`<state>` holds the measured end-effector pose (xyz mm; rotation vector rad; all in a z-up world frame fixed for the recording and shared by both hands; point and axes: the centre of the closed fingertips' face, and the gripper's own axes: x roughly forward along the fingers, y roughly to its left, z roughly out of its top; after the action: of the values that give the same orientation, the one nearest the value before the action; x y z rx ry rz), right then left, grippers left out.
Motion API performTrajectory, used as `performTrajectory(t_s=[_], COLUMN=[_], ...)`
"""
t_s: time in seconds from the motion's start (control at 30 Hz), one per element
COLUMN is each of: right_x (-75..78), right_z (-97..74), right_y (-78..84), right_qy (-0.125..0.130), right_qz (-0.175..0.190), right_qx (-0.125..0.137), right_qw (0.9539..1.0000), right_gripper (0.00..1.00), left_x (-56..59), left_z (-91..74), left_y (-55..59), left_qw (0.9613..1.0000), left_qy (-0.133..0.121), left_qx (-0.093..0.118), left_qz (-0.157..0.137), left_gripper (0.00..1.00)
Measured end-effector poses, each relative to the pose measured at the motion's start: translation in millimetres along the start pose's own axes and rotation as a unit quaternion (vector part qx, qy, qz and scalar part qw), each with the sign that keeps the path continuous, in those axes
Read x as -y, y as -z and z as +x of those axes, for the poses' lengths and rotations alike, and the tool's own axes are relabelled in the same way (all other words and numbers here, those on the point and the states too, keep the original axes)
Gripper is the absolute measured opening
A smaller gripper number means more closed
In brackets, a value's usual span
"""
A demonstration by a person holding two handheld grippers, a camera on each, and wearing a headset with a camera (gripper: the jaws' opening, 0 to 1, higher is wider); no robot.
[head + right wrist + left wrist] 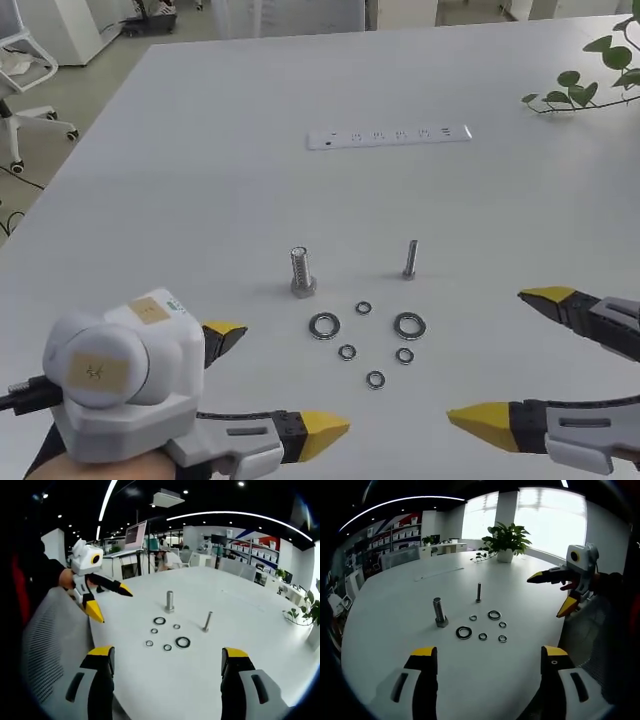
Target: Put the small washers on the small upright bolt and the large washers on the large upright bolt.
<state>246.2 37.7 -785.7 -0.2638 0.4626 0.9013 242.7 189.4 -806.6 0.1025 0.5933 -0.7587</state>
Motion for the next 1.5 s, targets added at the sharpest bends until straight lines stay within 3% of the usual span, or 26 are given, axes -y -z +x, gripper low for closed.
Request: performTrajectory(t_s=[0.5, 0.77, 1.2, 1.5], right_x=[1.3, 12.1, 28.5, 40.6], right_z=[-0.3, 3.1, 25.6, 44.2], right_y=[-1.2, -2.9, -14.7, -11.7], right_qy=[-0.008, -0.013, -0.03, -0.034], right_qz=[-0.01, -0.029, -0.06, -0.071], right_qx=[-0.015, -0.035, -0.052, -0.072], right_qw=[0.9998, 0.9989, 0.9963, 0.9943], right_gripper=[0.87, 0.85, 0.82, 0.76], left_x=[-2.2, -2.2, -1.3, -0.4], left_z=[-0.2, -0.5, 0.2, 1.7], left_y=[-2.8, -3.6, -3.8, -3.0], left_qw=[1.0, 0.9999, 0.9999, 0.9999], left_qy=[-0.002, -0.003, -0.002, -0.002], left_qx=[0.0, 0.001, 0.001, -0.002], left_qz=[0.007, 0.012, 0.016, 0.016], left_gripper=[0.84, 0.84, 0.83, 0.82])
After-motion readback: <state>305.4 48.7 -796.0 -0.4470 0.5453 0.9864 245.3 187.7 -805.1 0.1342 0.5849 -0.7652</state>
